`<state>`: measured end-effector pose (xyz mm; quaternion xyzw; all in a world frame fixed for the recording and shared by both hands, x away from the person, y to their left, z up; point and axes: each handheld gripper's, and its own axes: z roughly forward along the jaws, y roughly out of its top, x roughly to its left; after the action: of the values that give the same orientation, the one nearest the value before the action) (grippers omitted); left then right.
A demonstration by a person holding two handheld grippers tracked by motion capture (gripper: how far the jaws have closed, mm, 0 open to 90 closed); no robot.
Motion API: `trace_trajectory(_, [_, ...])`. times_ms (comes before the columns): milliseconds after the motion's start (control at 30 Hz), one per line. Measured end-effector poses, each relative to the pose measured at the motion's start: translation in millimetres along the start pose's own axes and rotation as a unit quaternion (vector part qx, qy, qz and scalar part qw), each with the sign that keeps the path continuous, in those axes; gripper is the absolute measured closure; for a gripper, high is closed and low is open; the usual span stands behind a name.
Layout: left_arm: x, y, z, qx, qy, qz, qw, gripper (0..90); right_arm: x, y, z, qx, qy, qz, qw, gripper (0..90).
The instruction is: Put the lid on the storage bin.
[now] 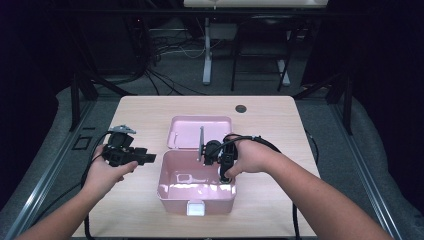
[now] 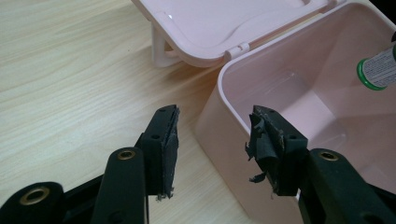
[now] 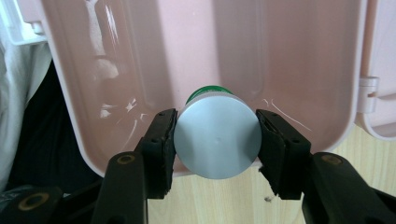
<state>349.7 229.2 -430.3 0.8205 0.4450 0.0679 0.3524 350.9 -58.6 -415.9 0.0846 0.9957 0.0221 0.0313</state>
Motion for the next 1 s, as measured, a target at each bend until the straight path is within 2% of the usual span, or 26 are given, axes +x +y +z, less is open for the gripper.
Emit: trace_trajectory(1000, [3.2,-3.3,2.9,0.002,0.000,-0.006,1.0000,51.8,-8.1,0.6,42.6,0.009,0.009,0.018,0.9998,50.1])
